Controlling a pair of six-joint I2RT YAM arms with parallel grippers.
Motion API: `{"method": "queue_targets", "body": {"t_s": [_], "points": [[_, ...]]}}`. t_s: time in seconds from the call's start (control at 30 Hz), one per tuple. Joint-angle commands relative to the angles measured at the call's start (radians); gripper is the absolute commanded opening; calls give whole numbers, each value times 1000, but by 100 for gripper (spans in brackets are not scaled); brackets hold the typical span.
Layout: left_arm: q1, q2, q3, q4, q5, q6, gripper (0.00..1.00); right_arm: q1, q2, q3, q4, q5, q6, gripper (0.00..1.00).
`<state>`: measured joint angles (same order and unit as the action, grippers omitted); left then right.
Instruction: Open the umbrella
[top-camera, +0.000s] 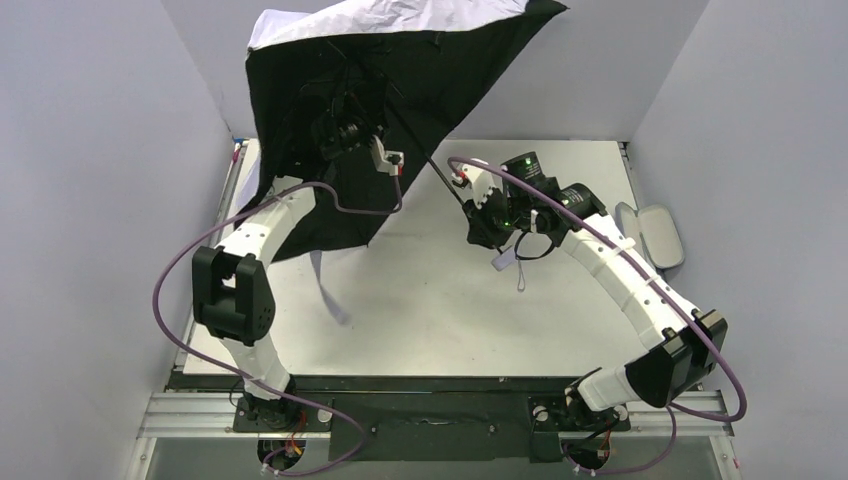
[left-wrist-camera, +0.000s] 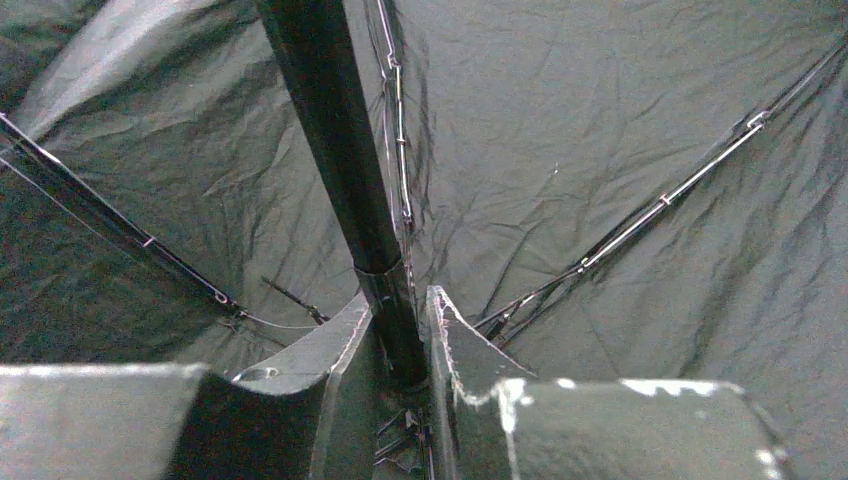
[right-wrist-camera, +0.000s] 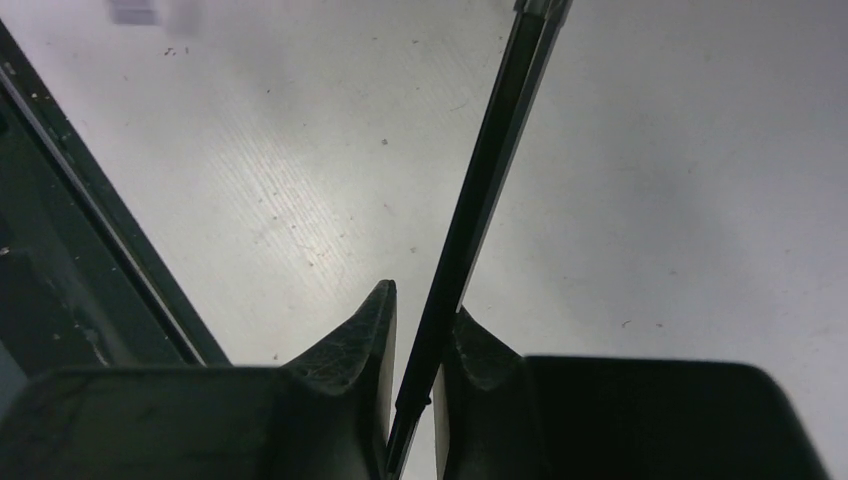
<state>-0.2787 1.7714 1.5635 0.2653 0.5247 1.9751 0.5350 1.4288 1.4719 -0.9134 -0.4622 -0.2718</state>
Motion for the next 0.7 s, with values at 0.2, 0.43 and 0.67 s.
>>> {"method": "queue_targets", "body": {"t_s": [0.2,0.43,0.67], "points": [[256,99,250,188,-514,15,17,28,-109,-111,-421,-12,-226,0],[298,107,253,215,-543,9,17,29,-128,-165,-433,31,-239,0],[352,182,401,190,-558,0,18,28,-132,-179,-452,39,-248,0]]}}
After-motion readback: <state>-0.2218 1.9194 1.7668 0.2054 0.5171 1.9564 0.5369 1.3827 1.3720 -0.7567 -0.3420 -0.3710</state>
